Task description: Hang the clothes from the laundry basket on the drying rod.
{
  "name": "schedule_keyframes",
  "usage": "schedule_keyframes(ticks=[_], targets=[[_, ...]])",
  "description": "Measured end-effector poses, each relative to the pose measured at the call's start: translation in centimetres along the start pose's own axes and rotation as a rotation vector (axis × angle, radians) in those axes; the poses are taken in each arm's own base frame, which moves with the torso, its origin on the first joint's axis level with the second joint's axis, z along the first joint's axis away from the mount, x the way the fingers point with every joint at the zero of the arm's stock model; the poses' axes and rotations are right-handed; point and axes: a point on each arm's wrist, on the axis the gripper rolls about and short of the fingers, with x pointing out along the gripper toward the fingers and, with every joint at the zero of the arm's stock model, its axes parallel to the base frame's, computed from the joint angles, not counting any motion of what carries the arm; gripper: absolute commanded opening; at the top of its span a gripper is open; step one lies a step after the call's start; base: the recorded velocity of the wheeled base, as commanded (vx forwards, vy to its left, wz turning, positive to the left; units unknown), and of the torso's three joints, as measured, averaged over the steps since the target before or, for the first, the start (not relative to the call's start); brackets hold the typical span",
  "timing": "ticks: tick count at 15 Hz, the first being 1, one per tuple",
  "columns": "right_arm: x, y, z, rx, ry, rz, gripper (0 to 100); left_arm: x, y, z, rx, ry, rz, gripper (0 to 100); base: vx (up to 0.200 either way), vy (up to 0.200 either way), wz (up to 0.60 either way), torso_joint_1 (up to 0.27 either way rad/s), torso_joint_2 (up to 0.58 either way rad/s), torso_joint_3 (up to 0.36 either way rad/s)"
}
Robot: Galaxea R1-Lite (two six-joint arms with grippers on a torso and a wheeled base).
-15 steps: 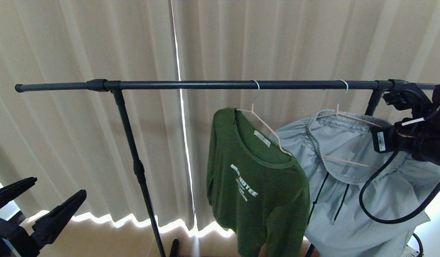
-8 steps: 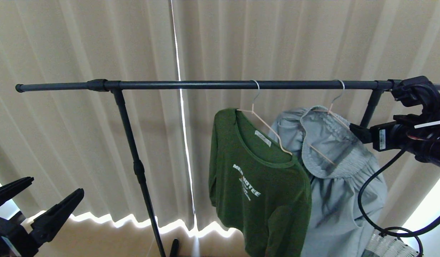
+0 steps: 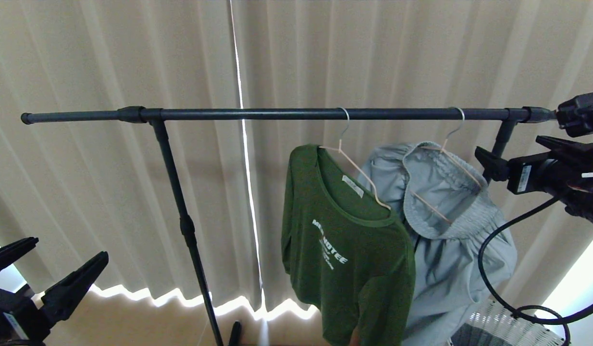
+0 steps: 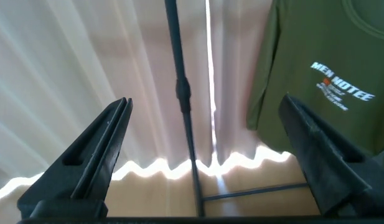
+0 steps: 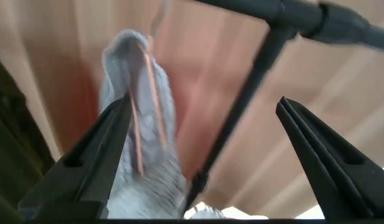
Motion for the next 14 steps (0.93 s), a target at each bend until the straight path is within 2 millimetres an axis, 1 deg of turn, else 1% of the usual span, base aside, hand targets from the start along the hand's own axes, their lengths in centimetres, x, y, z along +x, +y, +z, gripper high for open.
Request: schedule_keyframes(ticks=[1,3,6,7,10,12,14], targets=[[-0.2,0.0,-0.2,0.001,-0.007,0.005,100,0.0,0.0,0.0,0.0,0.003,0.012,100,0.0,0.0,0.0,0.0,0.0,0.0],[-0.8,0.0,0.0,0.003,-0.029,0.029,100,-0.1,0.3,-0.3,-0.003,0.02,0.095,100,0.0,0.0,0.0,0.0,0.0,0.0],[-2.7,-0.3,0.0,0.004,-0.048,0.051,100,-0.8,0.8,-1.4,-0.021,0.039,0.189,100,0.0,0.0,0.0,0.0,0.0,0.0],[-3.9,-0.4,-0.3,0.005,-0.053,0.059,100,-1.4,1.0,-1.9,-0.028,0.039,0.216,100,0.0,0.0,0.0,0.0,0.0,0.0],[-8.2,-0.7,-2.2,0.001,-0.038,0.084,100,-3.8,0.9,-4.4,-0.039,0.127,0.28,100,0.0,0.0,0.0,0.0,0.0,0.0],[-10.9,-0.8,-4.1,-0.004,-0.006,0.092,100,-5.6,0.6,-5.9,-0.045,0.192,0.295,100,0.0,0.0,0.0,0.0,0.0,0.0],[-13.7,-0.8,-6.5,-0.012,0.073,0.105,100,-7.5,0.2,-7.1,-0.048,0.212,0.303,100,0.0,0.0,0.0,0.0,0.0,0.0]])
